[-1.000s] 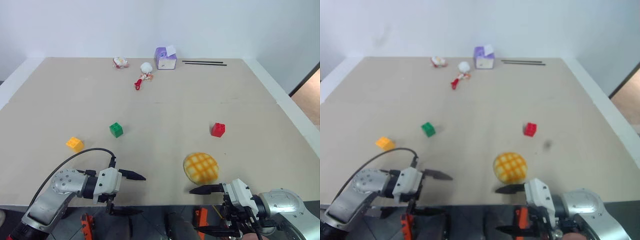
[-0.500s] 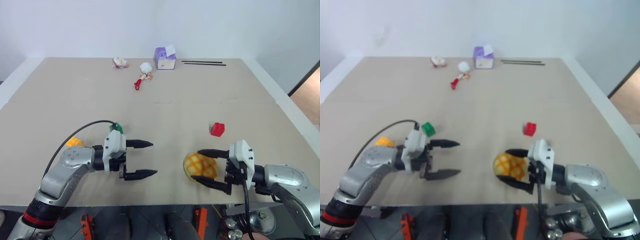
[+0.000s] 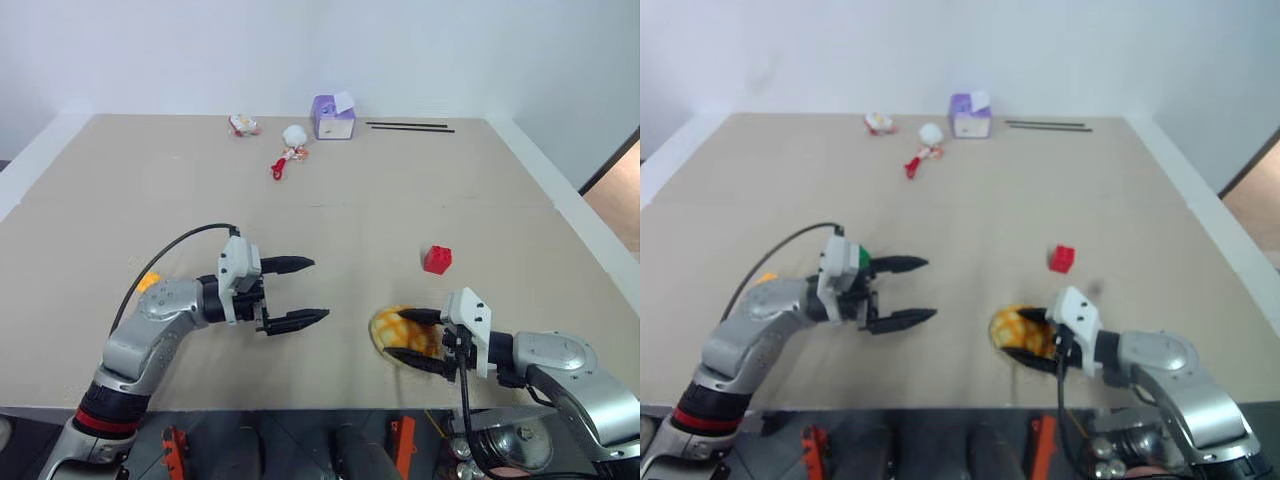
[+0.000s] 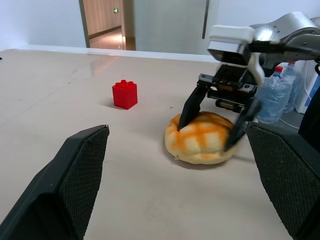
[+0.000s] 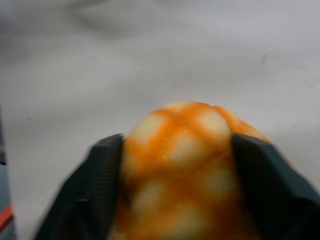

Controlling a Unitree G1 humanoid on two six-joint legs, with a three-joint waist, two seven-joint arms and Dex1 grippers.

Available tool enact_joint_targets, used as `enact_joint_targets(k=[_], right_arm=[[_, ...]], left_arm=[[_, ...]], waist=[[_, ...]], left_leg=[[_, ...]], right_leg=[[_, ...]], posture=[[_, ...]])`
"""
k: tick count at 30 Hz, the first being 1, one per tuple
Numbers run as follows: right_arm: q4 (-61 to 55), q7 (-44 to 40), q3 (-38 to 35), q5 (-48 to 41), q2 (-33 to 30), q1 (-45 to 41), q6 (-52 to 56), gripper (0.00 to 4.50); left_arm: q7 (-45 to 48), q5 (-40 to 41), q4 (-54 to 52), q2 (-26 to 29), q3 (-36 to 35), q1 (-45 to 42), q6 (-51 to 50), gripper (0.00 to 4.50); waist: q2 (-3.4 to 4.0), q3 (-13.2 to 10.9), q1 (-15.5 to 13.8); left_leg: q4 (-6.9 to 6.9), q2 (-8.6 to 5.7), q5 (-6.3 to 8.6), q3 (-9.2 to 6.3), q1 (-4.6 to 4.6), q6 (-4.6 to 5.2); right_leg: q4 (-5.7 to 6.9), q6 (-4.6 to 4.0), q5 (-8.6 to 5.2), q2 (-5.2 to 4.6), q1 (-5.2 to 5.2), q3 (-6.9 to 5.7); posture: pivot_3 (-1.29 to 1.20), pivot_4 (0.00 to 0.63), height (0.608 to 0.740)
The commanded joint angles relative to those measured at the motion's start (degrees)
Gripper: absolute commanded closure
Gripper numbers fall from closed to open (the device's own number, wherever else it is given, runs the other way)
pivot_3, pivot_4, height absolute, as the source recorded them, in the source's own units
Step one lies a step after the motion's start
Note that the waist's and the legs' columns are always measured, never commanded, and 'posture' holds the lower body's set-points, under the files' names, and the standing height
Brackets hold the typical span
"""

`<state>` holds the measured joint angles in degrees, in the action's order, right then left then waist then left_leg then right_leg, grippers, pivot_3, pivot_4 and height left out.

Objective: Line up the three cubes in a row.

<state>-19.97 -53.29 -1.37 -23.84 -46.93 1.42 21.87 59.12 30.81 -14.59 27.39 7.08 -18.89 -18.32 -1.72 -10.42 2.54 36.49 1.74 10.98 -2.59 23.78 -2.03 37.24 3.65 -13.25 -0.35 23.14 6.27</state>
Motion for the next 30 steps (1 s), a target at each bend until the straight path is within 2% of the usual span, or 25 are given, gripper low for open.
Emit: enact_joint_targets(k=[1,5,7,11,15,19,24,30], right_arm=[[2.5,2.6,-0.1,2.8,1.4,-0.1,-0.7,2.52],[2.0,5.1,-1.6,2.9,3.3,0.0,-0.7,3.92],[0.0,5.6,-4.2,-0.5,4.7,-0.1,0.3,4.49],[-3.7,10.8,-12.6,-11.1,9.1,-4.5,5.2,4.49],[-3.4,23.6,-21.5,-15.0,13.7,-13.0,6.3,4.49],[2.4,35.8,-23.1,-5.1,13.3,-18.0,6.8,4.49],[13.2,48.3,-24.2,5.2,12.6,-18.9,11.1,4.49],[20.9,53.6,-26.7,7.9,12.8,-19.3,13.4,4.49]], left_arm=[[-0.2,-1.1,-0.3,-1.2,0.7,-1.6,1.8,0.0],[-0.4,-1.7,0.7,-2.9,1.3,-2.8,2.1,0.0],[-0.7,-2.1,1.6,-3.9,1.7,-3.7,2.4,0.0],[-2.2,-3.4,4.4,-7.1,2.2,-6.6,3.4,0.0],[-3.5,-5.0,8.3,-11.2,3.2,-9.8,4.5,0.0],[-4.4,-7.8,13.9,-16.2,5.3,-13.4,8.0,0.0],[-6.9,-12.5,24.1,-24.8,8.1,-18.9,13.4,0.0],[-7.5,-14.2,30.8,-30.2,8.2,-21.5,18.3,0.0]], waist=[[-0.01,0.0,0.0],[-0.02,0.0,0.1],[-0.01,0.0,0.1],[0.01,0.0,0.1],[0.01,0.0,0.1],[0.02,0.0,0.0],[0.07,0.0,-0.2],[0.38,0.1,0.3]], left_leg=[[0.01,0.0,0.0,0.0,0.0,0.0],[0.06,-0.03,0.0,0.02,0.01,0.0],[0.06,-0.02,-0.01,0.02,-0.02,0.0],[0.05,-0.02,-0.04,0.02,0.0,0.05],[0.05,-0.02,-0.06,0.01,0.03,0.08],[0.01,-0.06,-0.06,-0.01,0.1,0.08],[-0.01,-0.2,-0.06,-0.03,0.38,0.08],[-0.16,-0.21,0.01,0.02,0.34,0.2]], right_leg=[[0.0,0.0,0.0,0.0,-0.01,0.01],[0.0,0.06,0.04,-0.01,-0.03,0.04],[0.0,0.06,0.06,-0.01,-0.03,0.05],[0.0,0.06,0.14,0.02,0.01,0.06],[0.0,0.08,0.23,0.07,0.04,0.09],[-0.01,0.11,0.17,0.06,0.06,0.09],[-0.06,0.43,0.23,-0.05,0.21,0.14],[-0.08,0.44,0.16,-0.02,0.29,0.24]], posture=[[0.0,0.15,0.74],[0.0,0.15,0.74],[0.0,0.15,0.74],[0.0,0.15,0.74],[0.0,0.15,0.74],[0.0,0.15,0.74],[0.0,0.15,0.74],[0.0,0.15,0.74]])
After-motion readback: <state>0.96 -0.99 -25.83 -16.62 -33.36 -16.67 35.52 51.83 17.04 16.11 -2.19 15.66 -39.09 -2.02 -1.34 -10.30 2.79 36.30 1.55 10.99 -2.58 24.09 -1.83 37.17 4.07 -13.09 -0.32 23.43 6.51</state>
